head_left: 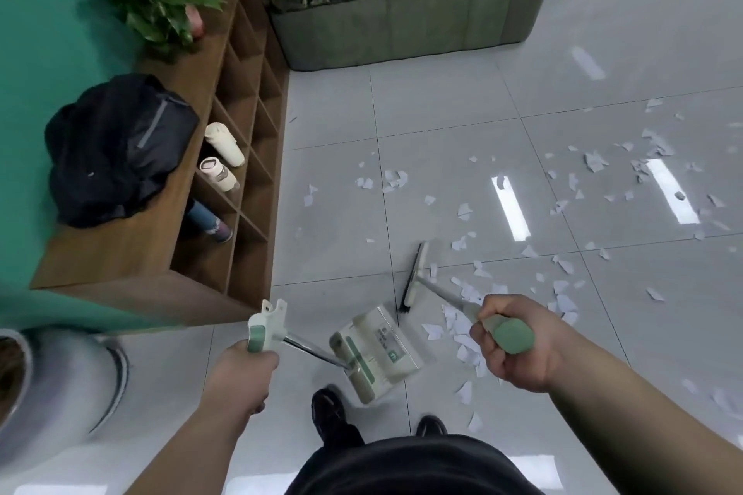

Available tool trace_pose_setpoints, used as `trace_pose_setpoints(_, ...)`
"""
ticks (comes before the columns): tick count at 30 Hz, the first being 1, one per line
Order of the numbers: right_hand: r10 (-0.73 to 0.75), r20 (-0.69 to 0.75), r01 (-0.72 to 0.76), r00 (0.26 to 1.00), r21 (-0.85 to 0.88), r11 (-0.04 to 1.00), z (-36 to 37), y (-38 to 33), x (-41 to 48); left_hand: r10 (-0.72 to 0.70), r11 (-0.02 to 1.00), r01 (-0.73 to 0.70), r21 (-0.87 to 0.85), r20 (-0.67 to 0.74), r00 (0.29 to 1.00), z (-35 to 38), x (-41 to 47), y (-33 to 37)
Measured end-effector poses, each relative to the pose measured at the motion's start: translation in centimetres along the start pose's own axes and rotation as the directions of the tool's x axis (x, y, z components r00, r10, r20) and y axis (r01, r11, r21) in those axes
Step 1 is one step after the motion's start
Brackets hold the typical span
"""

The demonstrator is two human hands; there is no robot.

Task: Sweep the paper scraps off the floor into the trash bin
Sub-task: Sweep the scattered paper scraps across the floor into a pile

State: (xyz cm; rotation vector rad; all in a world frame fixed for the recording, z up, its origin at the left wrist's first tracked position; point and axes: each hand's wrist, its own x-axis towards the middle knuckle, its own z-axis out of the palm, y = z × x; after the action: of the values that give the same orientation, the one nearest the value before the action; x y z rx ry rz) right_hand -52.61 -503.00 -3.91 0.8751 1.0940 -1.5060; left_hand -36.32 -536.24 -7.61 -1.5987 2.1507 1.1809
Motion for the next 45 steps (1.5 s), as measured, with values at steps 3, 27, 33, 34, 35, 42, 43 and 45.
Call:
trace_pose_setpoints(3,-0.055,-0.011,0.054,0.998,-0.058,0.997,2.2,-0.7,0.8,-0.003,1.0,0.003,-0.025,0.019,1.0,-0.4,1.6,1.4)
trace_pose_setpoints(27,0.082,0.153,-0.082,0.985,-0.008,0.997,33.6,-7.4,22.7,-0.051,0.989,0.035,0.142,0.115,0.992,-13.1,21.5,4.8)
trace_pose_setpoints(33,0.11,0.03,-0.113,0.993,0.13,0.985,30.5,-6.6,20.1,0.017,0.984,-0.048,0.17,0.178,0.984,-13.6,23.5,6.0)
trace_pose_setpoints(34,0.106,0.012,-0.107,0.994,0.152,0.983,29.8,-6.7,19.4,0.031,0.982,-0.066,0.179,0.188,0.982,-13.4,23.6,6.3)
trace_pose_setpoints(35,0.096,-0.018,-0.091,0.995,0.177,0.98,29.1,-6.9,18.7,0.046,0.978,-0.083,0.192,0.194,0.98,-13.3,23.8,6.7)
trace_pose_setpoints(42,-0.005,-0.196,0.056,0.981,0.254,0.966,25.1,-6.8,14.3,0.099,0.959,-0.143,0.245,0.183,0.978,-13.0,24.4,9.0)
trace_pose_setpoints(43,-0.023,-0.207,0.076,0.978,0.252,0.965,24.9,-6.8,13.9,0.107,0.96,-0.15,0.235,0.187,0.976,-13.0,24.4,9.3)
trace_pose_setpoints(45,-0.051,-0.213,0.105,0.976,0.248,0.963,24.7,-6.7,13.1,0.119,0.961,-0.16,0.223,0.19,0.975,-13.1,24.4,9.8)
